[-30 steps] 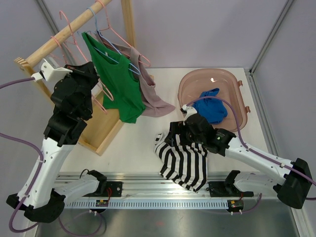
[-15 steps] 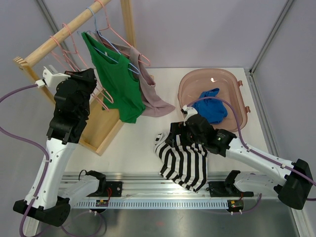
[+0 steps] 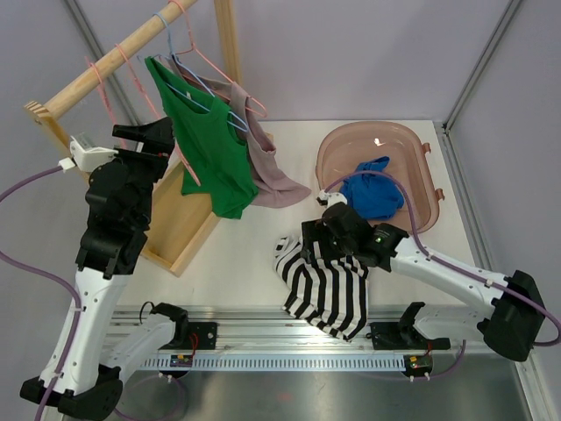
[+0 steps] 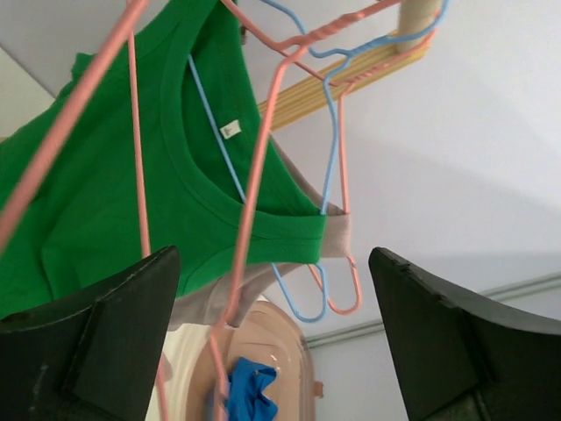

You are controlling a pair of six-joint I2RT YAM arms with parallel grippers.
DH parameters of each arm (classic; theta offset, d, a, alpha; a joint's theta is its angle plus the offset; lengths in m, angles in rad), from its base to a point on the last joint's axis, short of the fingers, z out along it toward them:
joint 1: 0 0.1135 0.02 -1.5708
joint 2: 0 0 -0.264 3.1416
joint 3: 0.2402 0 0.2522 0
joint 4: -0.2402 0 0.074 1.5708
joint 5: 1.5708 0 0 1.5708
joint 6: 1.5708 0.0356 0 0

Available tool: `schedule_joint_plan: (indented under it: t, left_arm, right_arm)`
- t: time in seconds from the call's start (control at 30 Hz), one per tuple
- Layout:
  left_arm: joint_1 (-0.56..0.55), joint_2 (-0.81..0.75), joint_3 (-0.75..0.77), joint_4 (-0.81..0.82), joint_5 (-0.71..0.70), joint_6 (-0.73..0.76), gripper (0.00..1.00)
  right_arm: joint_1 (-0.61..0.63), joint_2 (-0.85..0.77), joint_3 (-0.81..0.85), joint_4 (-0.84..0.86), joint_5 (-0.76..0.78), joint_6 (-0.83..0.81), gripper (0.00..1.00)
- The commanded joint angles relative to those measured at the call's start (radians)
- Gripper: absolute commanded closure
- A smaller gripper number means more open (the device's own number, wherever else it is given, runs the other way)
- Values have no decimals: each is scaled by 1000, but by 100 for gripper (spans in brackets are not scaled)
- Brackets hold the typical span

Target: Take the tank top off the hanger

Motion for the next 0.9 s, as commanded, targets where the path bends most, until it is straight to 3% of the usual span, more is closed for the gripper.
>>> schedule_joint_plan:
  t: [0.0, 0.17, 0.33, 0.43, 0.5, 0.53, 0.57, 0.67, 0.77, 0.87]
  left_arm:
    - [6, -47, 17, 28, 113, 44, 1]
    - [6, -70, 59, -71, 294, 130, 1]
    - [5, -101, 96, -174, 457, 255, 1]
    - [5, -122, 155, -323, 529, 357, 1]
    - [5, -157, 189, -371, 570, 416, 1]
    - [5, -176, 194, -391, 584, 435, 1]
    - [5, -197, 194, -395, 609, 449, 1]
    - [5, -295, 180, -383, 655, 487, 1]
    - [6, -380, 163, -380, 670, 506, 1]
    - [6, -437, 151, -385, 710, 530, 1]
  right_arm:
    - [11, 63, 63, -101, 111, -13, 0]
    - [42, 222, 91, -160, 179, 47, 1]
    - [70, 351, 68, -138, 148, 94, 0]
    - [74, 428, 34, -91, 99, 124, 0]
    - [76, 474, 5, -26, 43, 127, 5]
    - [77, 485, 1, 4, 29, 127, 14]
    - [77, 493, -1, 18, 1, 115, 40]
    - [85, 479, 13, 43, -19, 87, 84]
    - [90, 407, 47, 15, 12, 61, 100]
    - [90, 292, 86, -24, 56, 41, 100]
